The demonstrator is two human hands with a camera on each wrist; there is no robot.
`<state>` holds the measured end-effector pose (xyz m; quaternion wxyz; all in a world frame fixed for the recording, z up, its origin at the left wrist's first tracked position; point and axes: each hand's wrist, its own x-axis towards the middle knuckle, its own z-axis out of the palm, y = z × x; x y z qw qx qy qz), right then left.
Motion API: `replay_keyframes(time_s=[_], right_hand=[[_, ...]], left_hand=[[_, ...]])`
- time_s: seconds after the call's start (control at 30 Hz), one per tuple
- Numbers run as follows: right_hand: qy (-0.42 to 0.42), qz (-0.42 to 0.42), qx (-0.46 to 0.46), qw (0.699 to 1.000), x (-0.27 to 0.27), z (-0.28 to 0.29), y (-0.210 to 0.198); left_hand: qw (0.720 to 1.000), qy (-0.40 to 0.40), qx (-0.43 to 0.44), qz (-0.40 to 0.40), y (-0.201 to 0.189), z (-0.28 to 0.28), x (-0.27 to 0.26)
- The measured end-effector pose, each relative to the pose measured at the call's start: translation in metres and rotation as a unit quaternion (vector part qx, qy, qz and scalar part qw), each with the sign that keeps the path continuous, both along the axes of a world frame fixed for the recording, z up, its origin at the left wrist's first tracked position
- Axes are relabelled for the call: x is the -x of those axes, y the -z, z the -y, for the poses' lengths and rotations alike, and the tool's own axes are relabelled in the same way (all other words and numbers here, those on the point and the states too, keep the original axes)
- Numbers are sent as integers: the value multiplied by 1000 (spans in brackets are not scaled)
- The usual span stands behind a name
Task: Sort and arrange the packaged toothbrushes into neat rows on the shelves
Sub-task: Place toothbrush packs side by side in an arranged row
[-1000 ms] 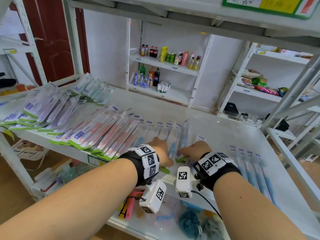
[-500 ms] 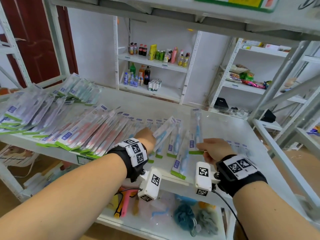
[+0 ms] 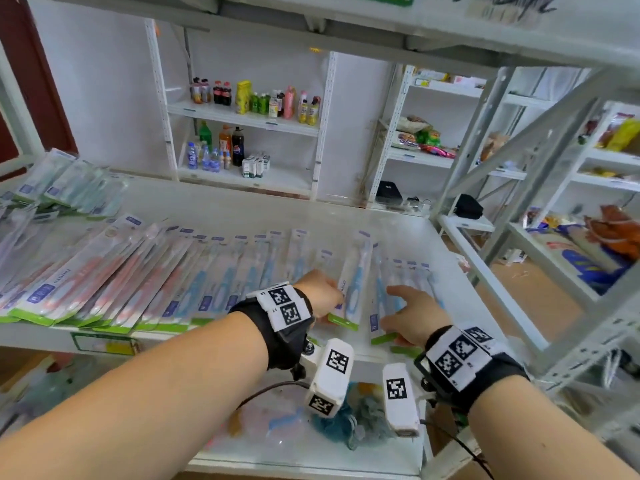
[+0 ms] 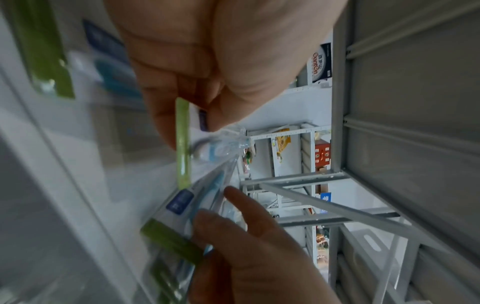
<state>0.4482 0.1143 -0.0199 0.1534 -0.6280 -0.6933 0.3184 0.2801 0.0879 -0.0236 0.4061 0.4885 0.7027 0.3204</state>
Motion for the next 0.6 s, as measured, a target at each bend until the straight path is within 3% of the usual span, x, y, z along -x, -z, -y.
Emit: replay_keyframes(time_s=[0.17,0.4,0.6], right_hand=[[-14,47,2,999,-2,-3,0],[-84,175,-23,981,-3,-3,-1],[-107,218,-27,970,-1,-7,6]], left_hand=[[1000,16,16,-17,7,-6,-21],[1000,-1,17,-19,20,-9,-31],[1000,-6,16,2,26,-8,-33]])
